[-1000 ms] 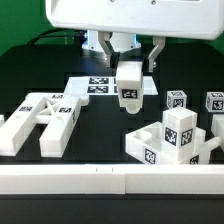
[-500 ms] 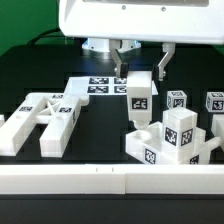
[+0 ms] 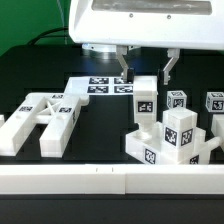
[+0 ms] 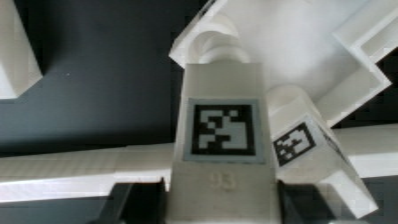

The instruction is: Assemble chair

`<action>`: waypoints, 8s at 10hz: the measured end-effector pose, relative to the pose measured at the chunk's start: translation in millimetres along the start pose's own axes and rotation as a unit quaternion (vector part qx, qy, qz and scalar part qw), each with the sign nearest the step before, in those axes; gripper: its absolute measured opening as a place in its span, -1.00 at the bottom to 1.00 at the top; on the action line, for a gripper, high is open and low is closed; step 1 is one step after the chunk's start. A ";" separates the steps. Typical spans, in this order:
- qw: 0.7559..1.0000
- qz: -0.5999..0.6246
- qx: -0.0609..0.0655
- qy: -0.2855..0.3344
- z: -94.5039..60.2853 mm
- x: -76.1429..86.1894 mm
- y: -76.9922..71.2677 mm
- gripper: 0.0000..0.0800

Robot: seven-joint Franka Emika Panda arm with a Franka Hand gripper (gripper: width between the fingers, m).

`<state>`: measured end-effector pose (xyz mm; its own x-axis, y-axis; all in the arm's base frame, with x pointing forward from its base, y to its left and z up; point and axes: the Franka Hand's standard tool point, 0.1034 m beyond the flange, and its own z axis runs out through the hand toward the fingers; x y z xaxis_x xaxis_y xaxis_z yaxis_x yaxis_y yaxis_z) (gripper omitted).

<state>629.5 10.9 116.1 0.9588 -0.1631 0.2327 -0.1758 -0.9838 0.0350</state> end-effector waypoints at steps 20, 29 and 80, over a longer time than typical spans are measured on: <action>0.995 -0.060 -0.002 0.080 13.3 -13.6 5.7 -0.26; 0.982 -0.073 0.001 0.175 16.7 -16.4 -5.9 -0.26; 0.961 0.272 -0.023 -0.047 28.4 -11.5 4.8 -0.26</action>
Offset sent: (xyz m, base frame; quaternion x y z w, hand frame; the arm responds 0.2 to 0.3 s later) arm -0.0324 -0.0115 0.0032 0.0081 0.0141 -0.0120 0.9998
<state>623.9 6.0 86.0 0.7383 -0.6597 0.1407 -0.6635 -0.7478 -0.0242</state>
